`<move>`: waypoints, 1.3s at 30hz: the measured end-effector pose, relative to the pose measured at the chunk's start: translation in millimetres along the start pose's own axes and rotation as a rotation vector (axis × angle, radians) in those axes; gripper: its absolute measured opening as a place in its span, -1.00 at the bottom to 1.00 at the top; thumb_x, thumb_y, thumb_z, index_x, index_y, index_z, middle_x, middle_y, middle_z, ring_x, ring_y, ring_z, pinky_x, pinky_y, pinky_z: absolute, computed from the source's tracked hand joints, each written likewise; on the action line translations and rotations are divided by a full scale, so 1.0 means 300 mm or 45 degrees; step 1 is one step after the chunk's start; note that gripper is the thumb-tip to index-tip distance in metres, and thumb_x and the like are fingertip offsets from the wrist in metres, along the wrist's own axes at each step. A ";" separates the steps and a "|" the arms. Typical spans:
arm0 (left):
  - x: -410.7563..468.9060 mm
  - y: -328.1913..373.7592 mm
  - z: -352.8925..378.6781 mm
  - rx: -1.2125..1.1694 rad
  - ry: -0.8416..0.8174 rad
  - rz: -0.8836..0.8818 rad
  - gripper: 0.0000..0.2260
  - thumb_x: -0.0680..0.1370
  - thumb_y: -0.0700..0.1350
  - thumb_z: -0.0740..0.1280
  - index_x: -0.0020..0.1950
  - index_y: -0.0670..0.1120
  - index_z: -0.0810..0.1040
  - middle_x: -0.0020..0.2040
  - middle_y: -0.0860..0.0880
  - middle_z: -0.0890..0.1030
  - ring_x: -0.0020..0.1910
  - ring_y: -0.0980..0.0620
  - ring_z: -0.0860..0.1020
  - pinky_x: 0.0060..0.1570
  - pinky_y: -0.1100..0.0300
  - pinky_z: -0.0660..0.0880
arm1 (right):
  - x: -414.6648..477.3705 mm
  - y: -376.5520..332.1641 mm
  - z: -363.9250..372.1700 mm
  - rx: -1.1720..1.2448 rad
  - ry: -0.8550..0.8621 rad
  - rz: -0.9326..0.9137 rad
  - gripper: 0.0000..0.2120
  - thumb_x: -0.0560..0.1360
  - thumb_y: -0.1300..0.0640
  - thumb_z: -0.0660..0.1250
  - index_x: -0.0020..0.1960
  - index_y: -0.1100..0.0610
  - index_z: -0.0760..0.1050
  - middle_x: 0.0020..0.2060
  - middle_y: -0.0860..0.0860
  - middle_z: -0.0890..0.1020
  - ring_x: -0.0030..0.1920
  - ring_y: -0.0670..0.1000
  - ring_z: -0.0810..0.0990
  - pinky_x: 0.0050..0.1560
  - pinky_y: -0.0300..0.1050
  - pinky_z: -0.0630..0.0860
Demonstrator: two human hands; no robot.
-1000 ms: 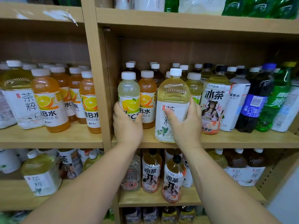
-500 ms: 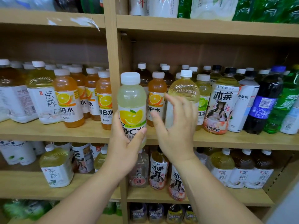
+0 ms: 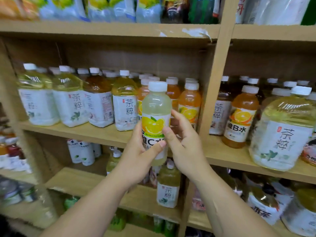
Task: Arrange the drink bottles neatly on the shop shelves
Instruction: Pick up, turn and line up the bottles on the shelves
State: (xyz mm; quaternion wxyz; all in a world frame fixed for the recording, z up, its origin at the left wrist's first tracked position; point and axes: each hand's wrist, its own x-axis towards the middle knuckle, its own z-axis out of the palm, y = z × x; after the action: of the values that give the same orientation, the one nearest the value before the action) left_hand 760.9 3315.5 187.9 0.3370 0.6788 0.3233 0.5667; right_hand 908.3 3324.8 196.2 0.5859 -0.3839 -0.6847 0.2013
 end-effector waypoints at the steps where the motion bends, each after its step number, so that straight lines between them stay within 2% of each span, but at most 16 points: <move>1: 0.007 -0.014 -0.055 0.013 0.003 -0.001 -0.56 0.60 -0.26 0.38 0.44 0.00 0.39 0.22 0.28 0.61 0.21 0.33 0.56 0.10 0.49 0.44 | 0.015 -0.002 0.060 0.007 0.000 0.000 -0.52 0.59 -0.13 0.29 0.49 -0.13 0.36 0.38 -0.17 0.54 0.38 -0.10 0.51 0.35 0.12 0.50; 3: 0.025 -0.044 -0.172 0.024 0.007 -0.004 -0.56 0.60 -0.27 0.38 0.43 0.02 0.38 0.22 0.28 0.61 0.20 0.34 0.57 0.10 0.48 0.44 | 0.046 -0.007 0.185 0.033 0.010 0.000 -0.54 0.60 -0.14 0.28 0.47 -0.18 0.35 0.40 -0.18 0.52 0.41 -0.15 0.48 0.39 0.09 0.48; 5: 0.048 -0.084 -0.292 0.025 0.020 -0.009 -0.54 0.60 -0.29 0.38 0.44 0.01 0.38 0.24 0.22 0.62 0.22 0.29 0.58 0.12 0.44 0.45 | 0.081 -0.013 0.311 0.072 0.009 -0.001 -0.58 0.62 -0.06 0.28 0.45 -0.23 0.33 0.39 -0.21 0.53 0.39 -0.18 0.49 0.39 0.05 0.49; 9: 0.093 -0.164 -0.510 0.035 0.034 0.003 -0.55 0.59 -0.29 0.40 0.42 0.00 0.40 0.21 0.18 0.63 0.22 0.22 0.59 0.13 0.37 0.48 | 0.142 -0.020 0.529 0.103 -0.012 0.031 -0.54 0.67 0.06 0.27 0.55 -0.06 0.33 0.40 -0.18 0.52 0.34 -0.21 0.52 0.31 -0.10 0.51; 13: 0.116 -0.224 -0.691 0.026 0.053 0.000 -0.56 0.55 -0.15 0.41 0.41 0.06 0.40 0.24 0.12 0.63 0.25 0.13 0.60 0.18 0.24 0.51 | 0.187 -0.019 0.708 0.106 -0.027 0.082 -0.54 0.66 0.02 0.28 0.54 -0.06 0.34 0.38 -0.16 0.55 0.34 -0.13 0.54 0.30 0.03 0.55; 18: 0.146 -0.283 -0.871 0.012 0.179 0.012 -0.56 0.53 -0.19 0.38 0.38 0.08 0.42 0.26 0.03 0.64 0.25 0.04 0.62 0.19 0.10 0.56 | 0.247 -0.030 0.884 0.024 -0.129 0.156 -0.54 0.61 -0.03 0.31 0.50 -0.06 0.39 0.27 -0.16 0.61 0.20 -0.14 0.62 0.21 0.07 0.60; 20: 0.145 -0.293 -0.925 0.022 0.264 0.006 -0.55 0.54 -0.19 0.41 0.39 0.07 0.41 0.26 0.06 0.63 0.25 0.10 0.61 0.20 0.18 0.56 | 0.262 -0.031 0.940 -0.029 -0.170 0.164 -0.53 0.59 -0.10 0.30 0.48 -0.07 0.41 0.24 -0.16 0.62 0.19 -0.14 0.62 0.20 0.05 0.60; 22: 0.139 -0.296 -0.983 0.053 0.336 -0.005 -0.54 0.57 -0.23 0.44 0.42 0.02 0.40 0.25 0.11 0.62 0.22 0.22 0.60 0.15 0.36 0.51 | 0.283 -0.037 0.979 -0.084 -0.190 0.149 -0.55 0.58 -0.15 0.30 0.44 -0.10 0.45 0.22 -0.16 0.61 0.19 -0.15 0.60 0.20 -0.01 0.58; 25: 0.136 -0.291 -1.072 0.139 0.409 0.001 -0.52 0.57 -0.28 0.42 0.44 -0.02 0.38 0.25 0.14 0.60 0.20 0.29 0.58 0.12 0.44 0.46 | 0.342 -0.067 1.026 -0.110 -0.202 0.129 -0.65 0.62 -0.05 0.32 0.40 -0.08 0.49 0.17 -0.17 0.59 0.11 -0.21 0.57 0.10 -0.23 0.53; 28: 0.126 -0.291 -1.150 0.216 0.480 -0.007 -0.53 0.58 -0.28 0.41 0.43 0.00 0.38 0.22 0.18 0.60 0.16 0.34 0.57 0.07 0.47 0.45 | 0.411 -0.101 1.080 -0.139 -0.217 0.050 -0.67 0.61 -0.09 0.31 0.37 -0.10 0.49 0.17 -0.18 0.58 0.14 -0.20 0.56 0.14 -0.19 0.52; 32: 0.098 -0.297 -1.242 0.286 0.554 -0.046 -0.54 0.59 -0.24 0.42 0.41 0.05 0.40 0.23 0.13 0.61 0.21 0.20 0.60 0.17 0.26 0.51 | 0.485 -0.139 1.152 -0.172 -0.234 -0.045 -0.65 0.60 -0.06 0.34 0.38 -0.09 0.48 0.22 -0.16 0.55 0.23 -0.23 0.50 0.20 -0.20 0.50; 36: 0.087 -0.308 -1.319 0.343 0.633 -0.056 -0.55 0.58 -0.25 0.42 0.41 0.03 0.40 0.21 0.16 0.59 0.20 0.25 0.58 0.12 0.40 0.50 | 0.539 -0.172 1.229 -0.250 -0.202 -0.173 -0.57 0.59 -0.05 0.37 0.43 -0.03 0.44 0.29 -0.12 0.50 0.33 -0.14 0.45 0.36 -0.03 0.47; 39: 0.088 -0.320 -1.373 0.355 0.617 -0.084 -0.53 0.58 -0.23 0.43 0.44 0.03 0.40 0.22 0.18 0.58 0.19 0.31 0.56 0.08 0.46 0.48 | 0.578 -0.216 1.288 -0.328 -0.170 -0.214 -0.49 0.59 -0.06 0.37 0.49 0.02 0.38 0.37 -0.07 0.47 0.38 -0.09 0.42 0.41 -0.09 0.39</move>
State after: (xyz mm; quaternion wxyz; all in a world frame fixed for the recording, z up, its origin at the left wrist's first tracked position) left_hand 352.7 3428.8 177.1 0.1716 0.5523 0.4913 0.6513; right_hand 516.6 3483.8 265.8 0.4997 -0.3831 -0.7720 0.0871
